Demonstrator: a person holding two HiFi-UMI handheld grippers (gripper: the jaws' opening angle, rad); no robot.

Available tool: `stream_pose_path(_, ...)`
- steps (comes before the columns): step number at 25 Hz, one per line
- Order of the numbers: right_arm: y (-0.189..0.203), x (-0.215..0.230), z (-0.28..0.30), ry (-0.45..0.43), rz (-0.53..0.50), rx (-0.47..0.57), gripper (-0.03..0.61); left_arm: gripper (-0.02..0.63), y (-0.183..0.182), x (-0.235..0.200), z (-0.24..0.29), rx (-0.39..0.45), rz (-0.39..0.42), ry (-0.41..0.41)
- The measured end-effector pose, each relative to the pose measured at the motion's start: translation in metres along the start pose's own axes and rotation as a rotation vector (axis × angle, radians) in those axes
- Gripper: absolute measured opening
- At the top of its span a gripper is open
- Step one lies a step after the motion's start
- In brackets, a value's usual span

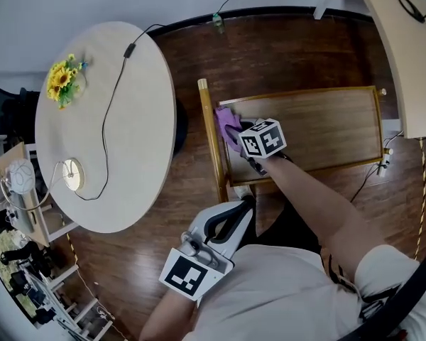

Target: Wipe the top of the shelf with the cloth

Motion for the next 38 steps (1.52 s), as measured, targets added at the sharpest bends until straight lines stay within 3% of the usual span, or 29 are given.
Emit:
stream_pose_path(8, 0.028, 0.059, -0.023, 0.125, 0.007, -0.047, 0.054, 0.043, 0.007, -0.005, 0.004, -0.014, -0.029, 0.045)
stream_pose_path(25, 0.047, 0.231, -0.182, 0.346, 0.033, -0.046, 0.054, 0.043, 0.0, 0.062, 0.105, -0.057, -0.017, 0.205)
stream_pose_path(38, 0.063, 0.364, -0.303, 0.531, 0.05, -0.052, 0.054, 0.043, -0.001, 0.097, 0.167, -0.09, 0.0, 0.229)
Point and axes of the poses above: the fingertips, and each gripper's own axes: z forward along the fingers, x to its right, y out of its underside, the point moved 1 cm from there along -z, backward along the fingers, and after that the axes turned 5 degrees about y, right-handed, at the moved point
